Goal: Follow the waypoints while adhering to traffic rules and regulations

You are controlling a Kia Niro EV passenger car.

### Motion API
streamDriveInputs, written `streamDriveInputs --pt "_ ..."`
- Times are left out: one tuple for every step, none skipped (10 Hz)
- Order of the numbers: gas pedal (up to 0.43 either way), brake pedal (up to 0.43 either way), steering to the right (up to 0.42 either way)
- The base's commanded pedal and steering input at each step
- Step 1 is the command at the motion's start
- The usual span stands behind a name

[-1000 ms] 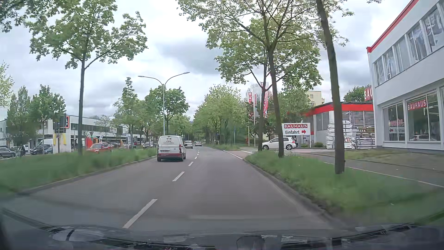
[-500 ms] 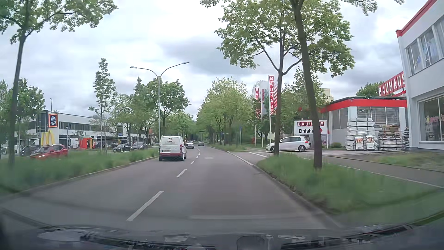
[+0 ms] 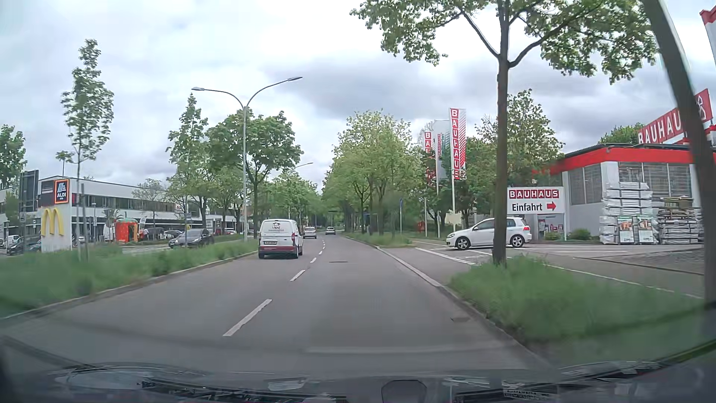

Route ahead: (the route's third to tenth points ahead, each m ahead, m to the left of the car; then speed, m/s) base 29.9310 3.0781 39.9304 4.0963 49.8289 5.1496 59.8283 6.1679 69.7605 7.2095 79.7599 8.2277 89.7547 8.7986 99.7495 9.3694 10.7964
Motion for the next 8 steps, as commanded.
streamDriveInputs --pt "0.22 0.0 -0.017" --pt "0.22 0.0 -0.017" --pt "0.209 0.0 -0.018" --pt "0.197 0.0 -0.018" --pt "0.197 0.0 -0.018" --pt "0.197 0.0 -0.018" --pt "0.197 0.0 -0.018" --pt "0.197 0.0 -0.018"
